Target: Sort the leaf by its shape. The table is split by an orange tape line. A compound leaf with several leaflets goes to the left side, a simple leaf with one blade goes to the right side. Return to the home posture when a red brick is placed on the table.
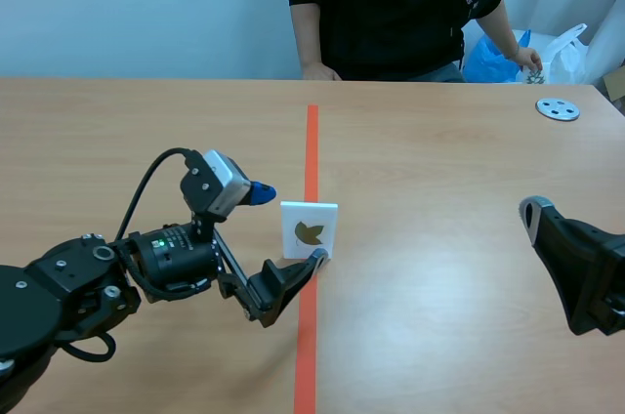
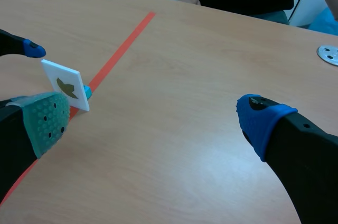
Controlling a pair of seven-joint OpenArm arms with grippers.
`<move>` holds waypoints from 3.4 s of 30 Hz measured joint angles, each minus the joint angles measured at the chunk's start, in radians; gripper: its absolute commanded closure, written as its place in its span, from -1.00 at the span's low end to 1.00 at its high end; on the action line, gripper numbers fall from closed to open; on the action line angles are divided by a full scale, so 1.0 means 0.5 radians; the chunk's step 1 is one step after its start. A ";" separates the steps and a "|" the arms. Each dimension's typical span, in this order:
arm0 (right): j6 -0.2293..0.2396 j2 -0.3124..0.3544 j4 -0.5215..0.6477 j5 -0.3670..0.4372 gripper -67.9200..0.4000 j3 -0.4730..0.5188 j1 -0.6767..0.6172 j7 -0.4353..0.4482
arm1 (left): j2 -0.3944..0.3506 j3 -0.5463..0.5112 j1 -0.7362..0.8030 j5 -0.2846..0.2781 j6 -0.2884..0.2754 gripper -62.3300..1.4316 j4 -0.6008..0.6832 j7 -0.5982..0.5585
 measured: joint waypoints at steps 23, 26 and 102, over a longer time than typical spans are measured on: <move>0.000 0.000 0.000 0.000 -1.00 0.000 0.000 0.008 | 0.204 0.111 -0.130 -0.066 0.351 -0.13 -0.369 -0.061; 0.000 0.000 0.000 0.000 -1.00 0.000 0.000 0.008 | 0.215 0.111 -0.130 -0.070 0.357 0.08 -0.369 -0.060; 0.052 0.000 0.000 0.001 -1.00 0.000 0.056 0.014 | -0.180 -0.644 0.008 -0.986 0.710 -0.24 -0.475 0.023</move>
